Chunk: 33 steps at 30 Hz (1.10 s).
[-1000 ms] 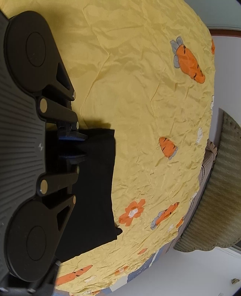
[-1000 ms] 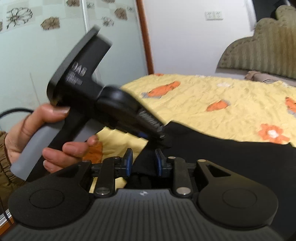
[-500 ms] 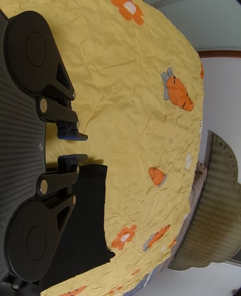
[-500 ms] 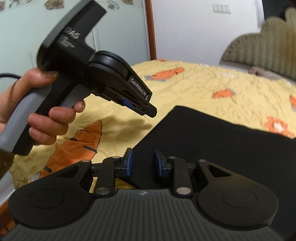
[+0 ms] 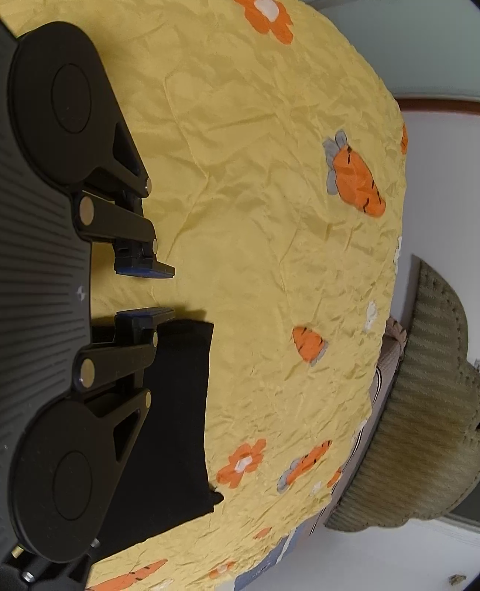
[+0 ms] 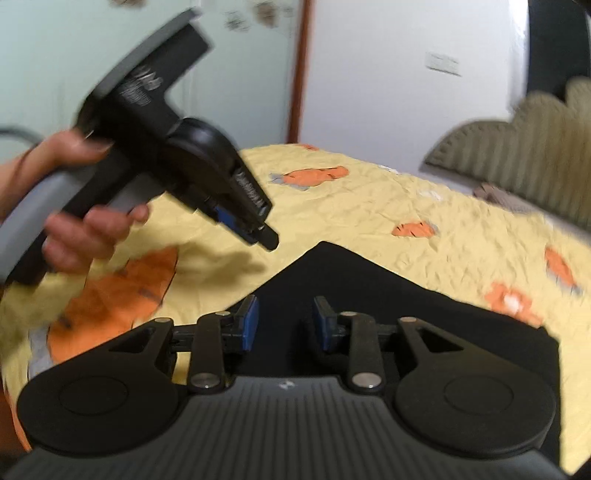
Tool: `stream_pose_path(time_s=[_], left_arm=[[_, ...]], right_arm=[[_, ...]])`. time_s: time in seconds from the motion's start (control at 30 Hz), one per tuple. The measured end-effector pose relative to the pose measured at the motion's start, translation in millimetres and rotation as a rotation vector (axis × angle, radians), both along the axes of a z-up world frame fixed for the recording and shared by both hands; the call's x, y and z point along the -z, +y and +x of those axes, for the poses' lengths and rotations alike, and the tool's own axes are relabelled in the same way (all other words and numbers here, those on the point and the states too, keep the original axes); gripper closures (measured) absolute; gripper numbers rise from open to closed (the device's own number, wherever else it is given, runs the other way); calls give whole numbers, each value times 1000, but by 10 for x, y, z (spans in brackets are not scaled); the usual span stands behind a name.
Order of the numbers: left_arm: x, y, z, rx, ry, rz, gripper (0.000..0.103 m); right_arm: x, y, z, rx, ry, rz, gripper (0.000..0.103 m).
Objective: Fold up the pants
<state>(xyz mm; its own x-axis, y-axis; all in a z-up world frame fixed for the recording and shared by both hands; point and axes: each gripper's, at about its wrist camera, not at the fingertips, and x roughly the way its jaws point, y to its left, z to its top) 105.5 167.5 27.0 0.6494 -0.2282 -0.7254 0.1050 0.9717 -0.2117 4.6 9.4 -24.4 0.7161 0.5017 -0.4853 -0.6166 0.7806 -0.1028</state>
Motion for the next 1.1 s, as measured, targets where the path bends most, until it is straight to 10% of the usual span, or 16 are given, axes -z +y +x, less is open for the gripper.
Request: stream_pose_path(time_s=[0.27,0.53,0.73,0.83,0.9,1.1], left_arm=[[-4,-214,121,129,9,-60,87],[178,-111,399,82,94,-167,81],[203,-76,349,62,75,-138,50],[184,-117,318,93,51,-143,59],[165,-186,316,119,44,-139,85],[-5,-344,252,138,-47,-56,95]], right_arm=[[17,-42,-199,-93,29,-41,64],[240,340,-620,-270,-242,-354,65],[481,584,-646,-271,-393,-556,78],[459,571,-621,-268,-364,-519,83],[433,540,-609,-261,-348,-484,83],[378,496,-509,-249,-322,-431,86]])
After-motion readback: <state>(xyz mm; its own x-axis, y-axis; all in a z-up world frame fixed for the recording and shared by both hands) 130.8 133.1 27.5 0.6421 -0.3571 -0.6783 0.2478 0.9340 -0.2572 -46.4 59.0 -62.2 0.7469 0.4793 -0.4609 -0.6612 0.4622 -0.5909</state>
